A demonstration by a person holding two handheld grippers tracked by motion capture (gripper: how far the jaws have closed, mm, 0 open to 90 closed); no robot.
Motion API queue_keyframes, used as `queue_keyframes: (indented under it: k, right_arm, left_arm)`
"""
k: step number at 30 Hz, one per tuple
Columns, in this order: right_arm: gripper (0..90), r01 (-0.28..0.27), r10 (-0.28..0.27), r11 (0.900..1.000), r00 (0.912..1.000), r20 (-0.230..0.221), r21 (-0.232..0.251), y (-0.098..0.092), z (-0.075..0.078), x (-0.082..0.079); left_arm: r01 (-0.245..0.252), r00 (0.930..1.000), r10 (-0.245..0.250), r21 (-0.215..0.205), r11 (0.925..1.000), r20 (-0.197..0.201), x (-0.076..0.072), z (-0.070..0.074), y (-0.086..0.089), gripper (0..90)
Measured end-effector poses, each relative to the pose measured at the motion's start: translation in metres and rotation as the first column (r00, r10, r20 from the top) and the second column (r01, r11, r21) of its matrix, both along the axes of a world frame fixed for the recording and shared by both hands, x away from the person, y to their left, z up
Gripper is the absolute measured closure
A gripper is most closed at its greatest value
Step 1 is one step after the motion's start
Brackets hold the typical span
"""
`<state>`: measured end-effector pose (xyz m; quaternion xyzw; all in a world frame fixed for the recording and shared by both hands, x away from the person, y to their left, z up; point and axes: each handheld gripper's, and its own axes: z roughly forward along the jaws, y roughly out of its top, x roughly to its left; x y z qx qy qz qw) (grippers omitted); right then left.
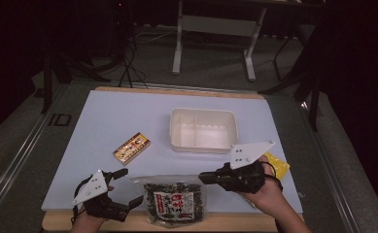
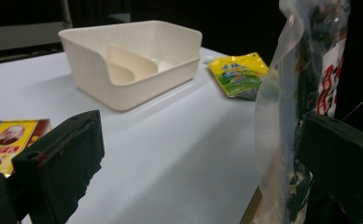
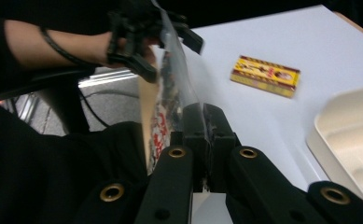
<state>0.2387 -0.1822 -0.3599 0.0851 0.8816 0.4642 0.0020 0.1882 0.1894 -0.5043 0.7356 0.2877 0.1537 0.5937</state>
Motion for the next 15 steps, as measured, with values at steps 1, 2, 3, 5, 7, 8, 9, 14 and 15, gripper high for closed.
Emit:
queue_keyframes:
  k: [1, 2, 3, 5, 7, 8, 9, 14, 15]
  right_arm:
    - [89.8, -0.002, 0.002, 1.000, 0.9999, 0.012, 0.007, 0.000, 0.003, -0.002]
    - [89.8, -0.009, 0.009, 1.000, 0.9997, 0.022, 0.009, 0.000, 0.007, -0.003]
    - [89.8, -0.018, 0.017, 1.000, 0.9996, 0.023, 0.020, 0.000, 0.010, -0.004]
    - [89.8, -0.017, 0.016, 0.999, 0.9992, 0.036, 0.035, -0.002, 0.017, -0.004]
    - [89.8, -0.007, 0.004, 0.999, 0.9986, 0.053, 0.047, -0.004, 0.023, -0.004]
    - [89.8, -0.001, -0.002, 0.999, 0.9974, 0.072, 0.047, -0.005, 0.027, -0.004]
    - [89.8, 0.004, -0.008, 0.999, 0.9967, 0.080, 0.053, -0.007, 0.030, -0.004]
    - [89.8, 0.033, -0.040, 0.997, 0.9930, 0.111, 0.068, -0.013, 0.041, 0.000]
    - [89.7, 0.044, -0.054, 0.996, 0.9911, 0.122, 0.075, -0.016, 0.045, 0.002]
  left_arm:
    - [-0.001, 1.0000, 0.001, 0.001, 1.0000, 0.001, 0.000, 0.000, -0.001, 1.1]
    - [0.005, 1.0000, -0.005, 0.001, 1.0000, 0.002, 0.000, 0.000, -0.001, 1.1]
    - [0.007, 1.0000, -0.007, 0.001, 1.0000, 0.001, 0.000, 0.001, -0.001, 1.1]
    - [0.010, 0.9999, -0.010, 0.004, 0.9999, 0.002, 0.000, 0.001, -0.001, 1.1]
    - [0.011, 0.9999, -0.011, -0.002, 0.9999, 0.002, 0.000, 0.003, 0.000, 1.1]
    - [0.012, 0.9999, -0.012, -0.004, 0.9999, 0.004, 0.001, 0.003, 0.000, 1.1]
    - [0.015, 0.9999, -0.015, -0.005, 0.9999, 0.003, 0.001, 0.004, 0.000, 1.1]
    - [0.048, 0.9989, -0.048, 0.007, 0.9988, 0.004, 0.003, 0.011, -0.006, 1.1]
    - [0.053, 0.9986, -0.053, 0.011, 0.9985, 0.005, 0.004, 0.012, -0.007, 1.1]
